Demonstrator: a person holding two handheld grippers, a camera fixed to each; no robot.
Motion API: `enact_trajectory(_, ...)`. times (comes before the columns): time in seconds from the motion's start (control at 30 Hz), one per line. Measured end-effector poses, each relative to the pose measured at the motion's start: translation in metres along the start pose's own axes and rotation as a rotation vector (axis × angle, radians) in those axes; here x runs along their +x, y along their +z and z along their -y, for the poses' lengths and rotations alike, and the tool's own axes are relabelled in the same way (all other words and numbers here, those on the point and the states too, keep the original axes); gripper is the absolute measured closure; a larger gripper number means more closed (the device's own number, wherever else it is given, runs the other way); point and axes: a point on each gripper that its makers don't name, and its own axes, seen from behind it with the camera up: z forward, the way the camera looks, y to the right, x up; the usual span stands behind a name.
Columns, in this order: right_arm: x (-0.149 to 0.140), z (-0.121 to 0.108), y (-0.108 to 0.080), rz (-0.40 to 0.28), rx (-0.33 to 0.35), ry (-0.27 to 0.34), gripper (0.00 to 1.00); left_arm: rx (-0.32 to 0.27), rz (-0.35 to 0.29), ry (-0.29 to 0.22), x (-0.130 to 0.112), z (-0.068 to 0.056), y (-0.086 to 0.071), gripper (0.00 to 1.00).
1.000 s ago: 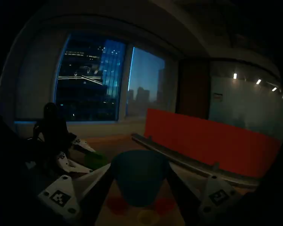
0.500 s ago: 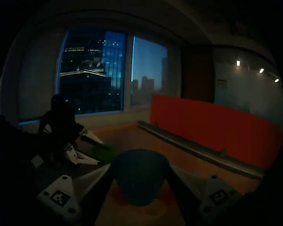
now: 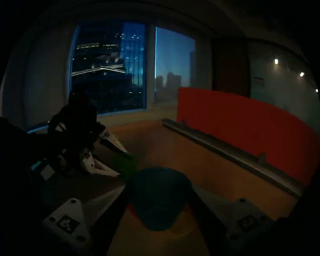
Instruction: Pour water
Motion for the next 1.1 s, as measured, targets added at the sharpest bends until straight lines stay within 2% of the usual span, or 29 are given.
enact_trajectory(0.4,-0.042,0.004,0.013,0.096,0.041,0.005,0.0,-0.026,0.101,0.023,-0.025,-0.001,0.011,0.15)
enact_trajectory(1.1,-0.104,0.017,0.028,0.227,0.088,-0.048,0.0,-0.085,0.217,0.049,-0.055,-0.007,0.03,0.14)
